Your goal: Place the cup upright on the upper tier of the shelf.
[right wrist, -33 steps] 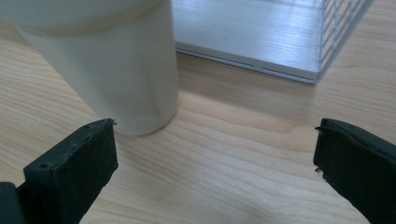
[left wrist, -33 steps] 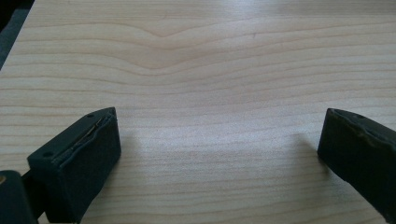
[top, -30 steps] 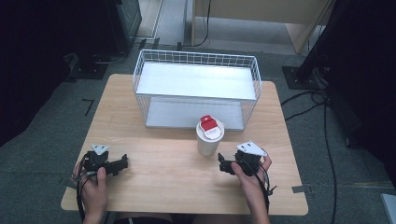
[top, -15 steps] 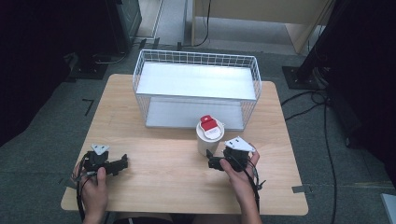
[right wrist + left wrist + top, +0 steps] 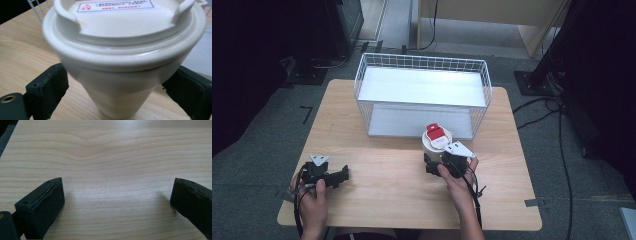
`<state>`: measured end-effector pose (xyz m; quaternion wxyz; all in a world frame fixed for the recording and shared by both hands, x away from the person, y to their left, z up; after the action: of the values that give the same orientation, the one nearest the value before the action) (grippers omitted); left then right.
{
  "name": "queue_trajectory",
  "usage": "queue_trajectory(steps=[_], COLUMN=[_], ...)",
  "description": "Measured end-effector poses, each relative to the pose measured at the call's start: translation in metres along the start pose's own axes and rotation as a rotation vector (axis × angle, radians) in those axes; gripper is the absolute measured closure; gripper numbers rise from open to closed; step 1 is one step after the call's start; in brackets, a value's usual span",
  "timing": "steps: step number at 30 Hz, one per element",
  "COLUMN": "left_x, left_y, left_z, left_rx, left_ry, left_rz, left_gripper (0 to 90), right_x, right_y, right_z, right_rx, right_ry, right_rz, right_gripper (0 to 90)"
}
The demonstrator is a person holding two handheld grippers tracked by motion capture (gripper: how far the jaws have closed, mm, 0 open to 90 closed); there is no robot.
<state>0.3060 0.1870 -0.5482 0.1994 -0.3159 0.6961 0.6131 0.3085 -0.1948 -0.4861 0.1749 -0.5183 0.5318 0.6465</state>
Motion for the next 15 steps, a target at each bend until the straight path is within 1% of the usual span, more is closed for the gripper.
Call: queue_trajectory(steps=[2, 4, 15], left_x=[0.0, 0.0, 0.0], left_y=[0.0, 0.0, 0.0], left_z=[0.0, 0.0, 0.0], left_rx=[0.0, 0.0, 0.0], left_ry=[0.0, 0.0, -0.001], left_rz=[0.0, 0.0, 0.0], left_gripper=[0.0, 0.0, 0.0], right_x=[0.0, 0.0, 0.002], right_y=[-0.002, -0.006, -0.019], right_z=[0.0, -0.002, -0.002], right_rx=[0.006, 0.001, 0.016], right_ry=[-0.006, -0.042, -0.048], right_rz=[-0.001, -0.011, -0.034], right_gripper=[6.9, 7.3, 7.2])
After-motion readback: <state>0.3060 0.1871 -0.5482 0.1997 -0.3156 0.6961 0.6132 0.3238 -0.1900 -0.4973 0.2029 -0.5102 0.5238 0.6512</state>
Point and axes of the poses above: each handheld gripper's, and its own axes: y roughly backward along the jaws, x roughly out of its underside, z roughly to its left, the point moved 4 cm from there along -y, roughly forward along the jaws, and after that the axes turned 15 degrees about y, right-handed, at the moved point
